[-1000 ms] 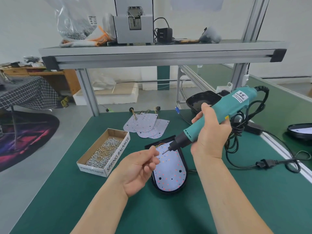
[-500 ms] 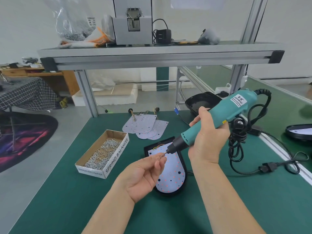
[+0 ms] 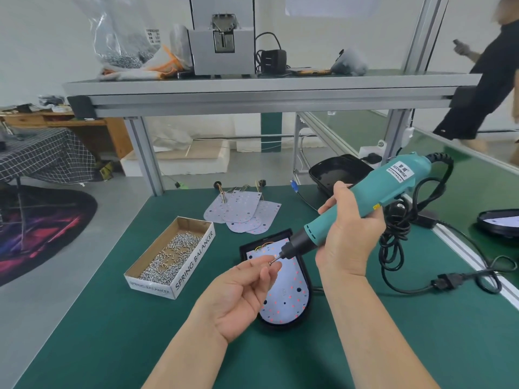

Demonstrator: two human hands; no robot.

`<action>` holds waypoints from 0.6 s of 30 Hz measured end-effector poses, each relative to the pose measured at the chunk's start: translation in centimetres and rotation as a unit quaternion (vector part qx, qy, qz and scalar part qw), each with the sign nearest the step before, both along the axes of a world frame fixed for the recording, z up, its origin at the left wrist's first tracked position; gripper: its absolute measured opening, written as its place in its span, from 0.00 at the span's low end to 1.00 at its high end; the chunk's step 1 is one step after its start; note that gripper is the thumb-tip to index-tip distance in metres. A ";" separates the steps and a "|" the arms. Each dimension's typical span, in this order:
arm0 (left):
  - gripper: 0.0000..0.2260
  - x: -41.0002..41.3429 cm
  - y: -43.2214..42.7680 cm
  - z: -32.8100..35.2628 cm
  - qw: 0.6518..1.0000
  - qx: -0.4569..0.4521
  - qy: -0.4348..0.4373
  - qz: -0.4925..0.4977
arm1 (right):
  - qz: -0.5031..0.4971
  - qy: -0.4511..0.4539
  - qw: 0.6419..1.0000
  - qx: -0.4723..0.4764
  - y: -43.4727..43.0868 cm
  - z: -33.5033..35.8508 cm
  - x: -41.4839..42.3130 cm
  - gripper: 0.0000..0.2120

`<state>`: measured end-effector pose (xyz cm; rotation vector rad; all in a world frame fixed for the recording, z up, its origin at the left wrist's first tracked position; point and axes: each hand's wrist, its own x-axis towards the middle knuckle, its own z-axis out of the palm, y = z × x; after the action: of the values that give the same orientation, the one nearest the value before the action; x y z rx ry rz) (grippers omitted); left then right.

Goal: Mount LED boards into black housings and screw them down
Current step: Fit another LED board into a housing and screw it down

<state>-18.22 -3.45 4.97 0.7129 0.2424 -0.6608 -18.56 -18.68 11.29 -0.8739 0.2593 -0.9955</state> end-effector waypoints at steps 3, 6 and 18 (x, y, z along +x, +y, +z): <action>0.07 -0.4 -0.4 -0.4 0.998 0.031 -0.043 0.035 | -0.014 0.002 1.000 -0.003 0.2 0.0 0.1 0.07; 0.07 -1.0 -1.2 -0.6 0.990 0.059 -0.103 0.080 | -0.033 0.008 0.999 0.002 0.1 0.0 0.3 0.07; 0.14 -1.3 -1.4 -0.7 0.982 0.085 -0.165 0.047 | -0.014 0.035 0.997 0.063 -1.3 -1.2 0.4 0.07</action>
<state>-19.51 -4.87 4.29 0.9565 0.0258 -0.4260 -18.13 -19.98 10.07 -0.7932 0.3906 -0.9644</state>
